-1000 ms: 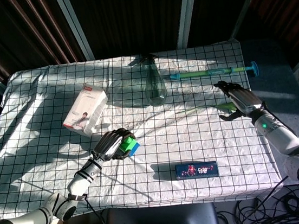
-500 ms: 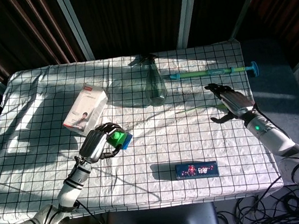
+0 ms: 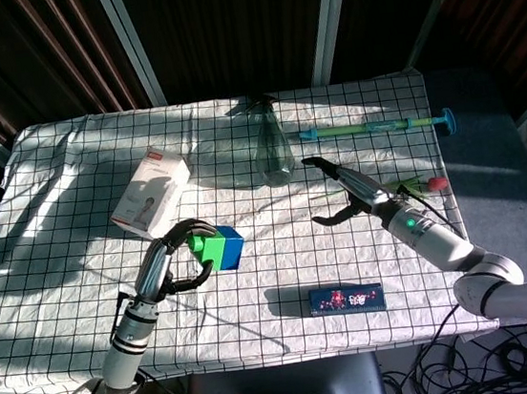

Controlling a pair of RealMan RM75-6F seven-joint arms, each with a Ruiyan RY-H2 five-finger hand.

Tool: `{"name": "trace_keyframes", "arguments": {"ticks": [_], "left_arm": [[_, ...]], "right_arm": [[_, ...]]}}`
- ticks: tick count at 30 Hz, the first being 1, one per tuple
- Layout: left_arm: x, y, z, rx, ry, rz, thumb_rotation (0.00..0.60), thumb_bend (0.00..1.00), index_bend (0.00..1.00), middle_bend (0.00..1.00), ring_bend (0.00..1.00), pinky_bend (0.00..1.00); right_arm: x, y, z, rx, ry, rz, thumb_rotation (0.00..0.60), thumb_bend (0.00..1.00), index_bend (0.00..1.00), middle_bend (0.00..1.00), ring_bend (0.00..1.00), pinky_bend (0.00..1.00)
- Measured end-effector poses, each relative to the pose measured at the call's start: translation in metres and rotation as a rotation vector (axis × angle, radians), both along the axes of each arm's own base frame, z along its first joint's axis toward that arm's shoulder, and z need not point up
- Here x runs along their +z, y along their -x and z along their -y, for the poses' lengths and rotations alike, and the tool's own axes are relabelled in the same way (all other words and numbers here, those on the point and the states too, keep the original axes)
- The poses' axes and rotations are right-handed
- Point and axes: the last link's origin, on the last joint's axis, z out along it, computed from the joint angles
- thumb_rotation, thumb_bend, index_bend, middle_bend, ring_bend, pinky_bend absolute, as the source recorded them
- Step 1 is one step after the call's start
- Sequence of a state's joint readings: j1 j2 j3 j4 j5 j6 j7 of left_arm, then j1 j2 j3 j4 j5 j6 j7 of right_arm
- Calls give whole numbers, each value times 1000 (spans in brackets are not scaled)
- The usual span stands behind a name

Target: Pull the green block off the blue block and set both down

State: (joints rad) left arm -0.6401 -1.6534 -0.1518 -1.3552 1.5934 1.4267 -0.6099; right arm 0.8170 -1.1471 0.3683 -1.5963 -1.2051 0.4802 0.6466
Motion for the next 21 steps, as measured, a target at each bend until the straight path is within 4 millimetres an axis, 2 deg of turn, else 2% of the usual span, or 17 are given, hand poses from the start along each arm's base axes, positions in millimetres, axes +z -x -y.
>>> {"name": "trace_keyframes", "arguments": {"ticks": [9, 12, 17, 21], "left_arm": [[-10, -11, 1, -69, -25, -37, 600, 806, 730, 816, 821, 1000], [-10, -11, 1, -78, -31, -48, 600, 806, 731, 817, 821, 1000], [-11, -16, 3, -101, -37, -55, 600, 806, 731, 818, 821, 1000], [-10, -18, 4, -111, -39, -53, 600, 806, 731, 819, 821, 1000]], "right_arm": [[-21, -74, -3, 73, -224, 41, 600, 55, 0, 0, 0, 0], [-22, -89, -7, 91, -264, 45, 600, 55, 0, 0, 0, 0], [-29, -96, -10, 96, -298, 38, 600, 54, 0, 0, 0, 0], [-38, -98, -9, 92, -317, 31, 600, 51, 46, 21, 0, 0]]}}
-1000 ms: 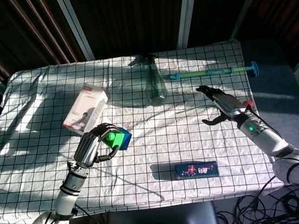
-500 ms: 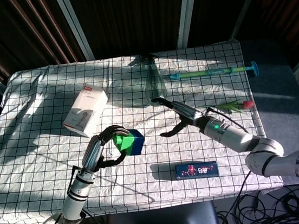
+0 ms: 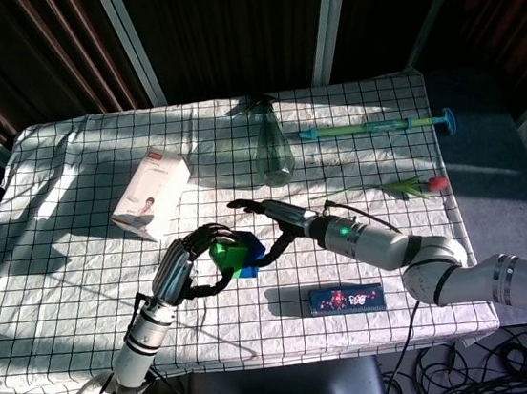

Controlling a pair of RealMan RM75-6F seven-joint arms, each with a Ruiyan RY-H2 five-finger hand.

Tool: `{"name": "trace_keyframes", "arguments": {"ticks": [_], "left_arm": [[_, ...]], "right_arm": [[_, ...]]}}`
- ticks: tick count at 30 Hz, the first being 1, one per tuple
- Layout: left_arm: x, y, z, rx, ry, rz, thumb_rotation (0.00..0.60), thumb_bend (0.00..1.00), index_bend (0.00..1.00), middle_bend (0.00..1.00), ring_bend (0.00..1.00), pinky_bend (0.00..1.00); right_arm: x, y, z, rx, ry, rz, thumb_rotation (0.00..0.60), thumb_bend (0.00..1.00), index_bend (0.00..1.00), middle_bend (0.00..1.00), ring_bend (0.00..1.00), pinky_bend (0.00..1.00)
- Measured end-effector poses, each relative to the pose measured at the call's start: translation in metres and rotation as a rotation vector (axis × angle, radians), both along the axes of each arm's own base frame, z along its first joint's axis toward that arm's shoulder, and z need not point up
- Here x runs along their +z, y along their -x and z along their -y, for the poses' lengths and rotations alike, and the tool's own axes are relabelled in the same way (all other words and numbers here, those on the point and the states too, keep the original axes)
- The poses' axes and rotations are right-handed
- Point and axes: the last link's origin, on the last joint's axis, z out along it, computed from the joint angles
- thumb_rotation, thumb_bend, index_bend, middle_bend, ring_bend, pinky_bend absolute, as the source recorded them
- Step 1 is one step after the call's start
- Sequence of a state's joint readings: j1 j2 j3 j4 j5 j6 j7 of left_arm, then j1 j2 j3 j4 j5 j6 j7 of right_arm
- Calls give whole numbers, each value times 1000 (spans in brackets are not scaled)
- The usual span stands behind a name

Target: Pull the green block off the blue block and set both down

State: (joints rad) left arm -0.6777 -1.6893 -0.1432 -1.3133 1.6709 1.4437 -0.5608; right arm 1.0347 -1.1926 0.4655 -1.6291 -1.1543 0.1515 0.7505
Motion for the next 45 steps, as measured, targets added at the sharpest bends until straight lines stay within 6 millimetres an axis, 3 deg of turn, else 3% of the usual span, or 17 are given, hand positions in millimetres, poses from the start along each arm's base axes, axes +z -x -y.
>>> {"name": "trace_keyframes", "arguments": {"ticks": [6, 11, 18, 25, 30, 38, 45], "left_arm": [[1, 1, 0, -4, 0, 2, 600, 806, 731, 820, 821, 1000], [3, 1, 0, -15, 1, 7, 600, 806, 731, 820, 821, 1000], [2, 0, 0, -23, 5, 6, 600, 806, 732, 822, 821, 1000], [4, 1, 0, -27, 1, 3, 600, 806, 732, 822, 821, 1000], [8, 2, 0, -30, -13, -1, 600, 807, 732, 823, 821, 1000], [33, 7, -5, -35, -80, -25, 600, 806, 732, 823, 821, 1000], [56, 30, -6, 10, -139, -83, 600, 804, 732, 821, 821, 1000]], "right_arm": [[-9, -1, 0, -2, -17, -9, 600, 51, 170, 137, 28, 0], [-13, -3, -2, -1, -35, -11, 600, 68, 432, 308, 205, 0], [-14, -5, -4, 3, -35, 1, 600, 185, 691, 496, 364, 3], [-12, -4, -3, 12, -17, -1, 600, 306, 846, 613, 444, 48], [-8, 2, -2, 21, 3, -17, 600, 338, 902, 658, 477, 60], [1, 17, -3, 32, 27, -70, 600, 342, 913, 668, 479, 61], [9, 57, 2, 35, 87, -186, 600, 342, 903, 668, 479, 62]]}}
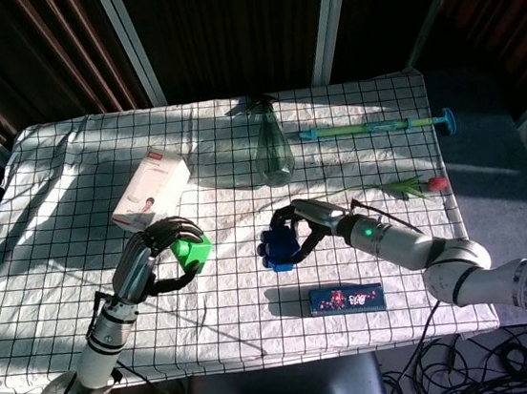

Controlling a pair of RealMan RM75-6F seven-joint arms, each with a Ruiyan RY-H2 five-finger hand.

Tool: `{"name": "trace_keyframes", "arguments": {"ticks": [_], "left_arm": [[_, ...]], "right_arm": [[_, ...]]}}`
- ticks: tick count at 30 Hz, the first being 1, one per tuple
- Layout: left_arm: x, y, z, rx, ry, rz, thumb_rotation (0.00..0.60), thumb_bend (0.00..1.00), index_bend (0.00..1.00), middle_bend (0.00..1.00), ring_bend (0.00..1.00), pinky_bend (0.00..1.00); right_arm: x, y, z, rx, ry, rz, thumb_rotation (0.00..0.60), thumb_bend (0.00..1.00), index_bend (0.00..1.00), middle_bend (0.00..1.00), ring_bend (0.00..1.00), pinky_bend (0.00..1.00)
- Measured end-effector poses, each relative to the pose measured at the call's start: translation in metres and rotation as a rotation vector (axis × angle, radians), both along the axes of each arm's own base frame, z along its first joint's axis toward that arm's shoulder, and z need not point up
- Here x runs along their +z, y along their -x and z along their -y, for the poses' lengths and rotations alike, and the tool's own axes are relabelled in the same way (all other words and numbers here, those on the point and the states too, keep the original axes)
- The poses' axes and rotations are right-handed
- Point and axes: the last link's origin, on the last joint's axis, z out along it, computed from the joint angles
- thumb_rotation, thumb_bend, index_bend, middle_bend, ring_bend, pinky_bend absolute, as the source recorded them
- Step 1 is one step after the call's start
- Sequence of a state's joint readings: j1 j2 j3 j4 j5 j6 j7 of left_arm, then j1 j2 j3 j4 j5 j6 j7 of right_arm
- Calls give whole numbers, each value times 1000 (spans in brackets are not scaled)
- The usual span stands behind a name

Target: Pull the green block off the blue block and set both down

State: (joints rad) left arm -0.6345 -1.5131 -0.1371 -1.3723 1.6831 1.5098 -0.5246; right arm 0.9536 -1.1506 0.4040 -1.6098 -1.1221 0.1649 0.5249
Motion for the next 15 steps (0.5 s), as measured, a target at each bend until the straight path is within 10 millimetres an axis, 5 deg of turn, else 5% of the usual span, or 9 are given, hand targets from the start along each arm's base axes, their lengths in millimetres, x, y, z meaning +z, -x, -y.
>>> {"name": "trace_keyframes", "arguments": {"ticks": [11, 15], "left_arm": [[-28, 88, -11, 224, 33, -229, 600, 782, 715, 803, 793, 997], [-49, 119, -12, 300, 85, -303, 600, 750, 698, 767, 658, 826]], "right_arm": [[-7, 79, 19, 53, 199, -263, 600, 341, 704, 620, 348, 63], [-16, 101, 18, 101, 237, -403, 600, 341, 532, 473, 224, 38]]}}
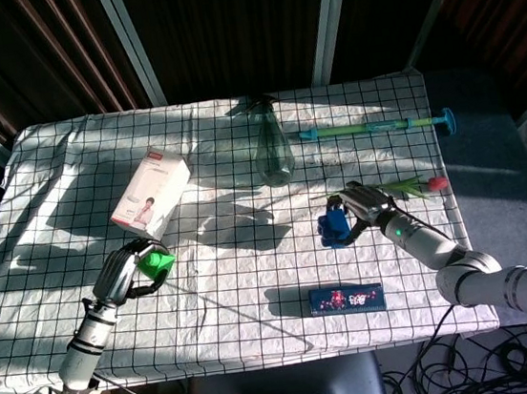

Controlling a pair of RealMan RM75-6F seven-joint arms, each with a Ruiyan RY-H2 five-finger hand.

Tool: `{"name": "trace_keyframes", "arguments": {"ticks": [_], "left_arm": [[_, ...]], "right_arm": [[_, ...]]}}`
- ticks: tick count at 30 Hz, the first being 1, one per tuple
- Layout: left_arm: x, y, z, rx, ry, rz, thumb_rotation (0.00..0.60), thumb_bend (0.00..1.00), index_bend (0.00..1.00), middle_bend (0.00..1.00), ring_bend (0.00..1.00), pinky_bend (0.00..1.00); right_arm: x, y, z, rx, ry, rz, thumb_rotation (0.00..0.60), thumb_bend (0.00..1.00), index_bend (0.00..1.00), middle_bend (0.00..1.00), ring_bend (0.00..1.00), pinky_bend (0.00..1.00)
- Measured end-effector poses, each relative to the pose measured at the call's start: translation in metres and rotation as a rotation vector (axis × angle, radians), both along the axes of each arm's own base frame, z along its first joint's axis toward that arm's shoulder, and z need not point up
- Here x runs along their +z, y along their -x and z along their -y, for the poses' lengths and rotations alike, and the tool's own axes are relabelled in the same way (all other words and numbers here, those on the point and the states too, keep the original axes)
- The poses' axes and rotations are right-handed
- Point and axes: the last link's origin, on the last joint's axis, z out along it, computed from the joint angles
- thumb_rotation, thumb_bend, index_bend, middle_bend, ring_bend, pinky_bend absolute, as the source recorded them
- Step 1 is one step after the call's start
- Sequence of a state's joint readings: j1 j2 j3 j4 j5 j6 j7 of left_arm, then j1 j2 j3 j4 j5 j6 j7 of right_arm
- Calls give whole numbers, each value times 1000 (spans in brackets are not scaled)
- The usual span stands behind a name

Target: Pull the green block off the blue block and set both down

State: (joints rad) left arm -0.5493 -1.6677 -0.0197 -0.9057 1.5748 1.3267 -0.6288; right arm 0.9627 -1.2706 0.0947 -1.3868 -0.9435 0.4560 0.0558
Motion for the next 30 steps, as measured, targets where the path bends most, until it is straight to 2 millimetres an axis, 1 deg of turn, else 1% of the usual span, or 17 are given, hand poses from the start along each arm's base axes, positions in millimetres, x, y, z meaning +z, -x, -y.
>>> {"name": "trace_keyframes", "arguments": {"ticks": [1, 2, 4, 5, 6, 7, 8, 9, 10, 12, 13, 16, 18, 21, 24, 26, 30], "left_arm": [[-7, 7, 1, 20, 17, -16, 600, 740, 688, 754, 635, 782], [-13, 11, 2, 33, 32, -27, 600, 719, 668, 726, 590, 706], [-23, 19, 5, 60, 70, -51, 600, 642, 604, 631, 460, 539], [-27, 22, 6, 69, 86, -62, 600, 614, 573, 587, 411, 484], [-30, 24, 7, 78, 102, -72, 600, 563, 507, 505, 322, 385], [-34, 27, 8, 87, 124, -84, 600, 537, 465, 456, 269, 325], [-37, 29, 10, 91, 140, -94, 600, 502, 409, 396, 207, 259], [-38, 30, 11, 90, 153, -105, 600, 453, 321, 304, 116, 170], [-39, 30, 11, 85, 159, -115, 600, 422, 253, 233, 63, 110], [-39, 29, 12, 78, 158, -121, 600, 371, 135, 112, 2, 23], [-38, 28, 12, 76, 159, -116, 600, 346, 83, 62, 0, 2], [-35, 23, 14, 68, 157, -94, 600, 312, 12, 2, 0, 0], [-30, 20, 16, 59, 149, -82, 600, 306, 1, 0, 0, 0], [-15, 15, 21, 25, 106, -62, 600, 304, 0, 0, 0, 0], [11, 13, 33, -7, 25, -59, 600, 323, 0, 0, 0, 0], [31, 18, 44, -7, -44, -93, 600, 339, 0, 0, 0, 0], [68, 37, 70, 55, -193, -244, 600, 358, 0, 0, 0, 0]], "right_arm": [[-2, 4, 0, 11, 7, -32, 600, 341, 504, 448, 205, 29], [-3, 7, -1, 21, 14, -63, 600, 341, 460, 410, 179, 16], [-6, 14, -2, 36, 32, -128, 600, 341, 356, 329, 133, 4], [-7, 17, -2, 36, 39, -152, 600, 340, 298, 289, 113, 1], [-8, 20, -3, 32, 47, -176, 600, 328, 201, 231, 91, 0], [-9, 21, -4, 25, 52, -190, 600, 311, 127, 189, 76, 0], [-9, 23, -4, 17, 55, -201, 600, 295, 79, 158, 62, 0], [-10, 23, -6, 5, 55, -209, 600, 266, 25, 110, 37, 0], [-10, 23, -7, -3, 55, -210, 600, 240, 1, 66, 15, 0], [-7, 20, -9, -5, 57, -213, 600, 200, 0, 17, 0, 0], [-5, 19, -10, -1, 60, -214, 600, 180, 0, 3, 0, 0], [3, 16, -13, 6, 62, -211, 600, 152, 0, 0, 0, 0], [10, 13, -16, 7, 66, -197, 600, 149, 0, 0, 0, 0], [25, 12, -23, 22, 92, -176, 600, 148, 0, 0, 0, 0], [43, 17, -34, 47, 153, -172, 600, 149, 0, 0, 0, 0], [55, 24, -42, 62, 205, -181, 600, 149, 0, 0, 0, 0], [85, 52, -72, 73, 371, -234, 600, 149, 0, 0, 0, 0]]}}
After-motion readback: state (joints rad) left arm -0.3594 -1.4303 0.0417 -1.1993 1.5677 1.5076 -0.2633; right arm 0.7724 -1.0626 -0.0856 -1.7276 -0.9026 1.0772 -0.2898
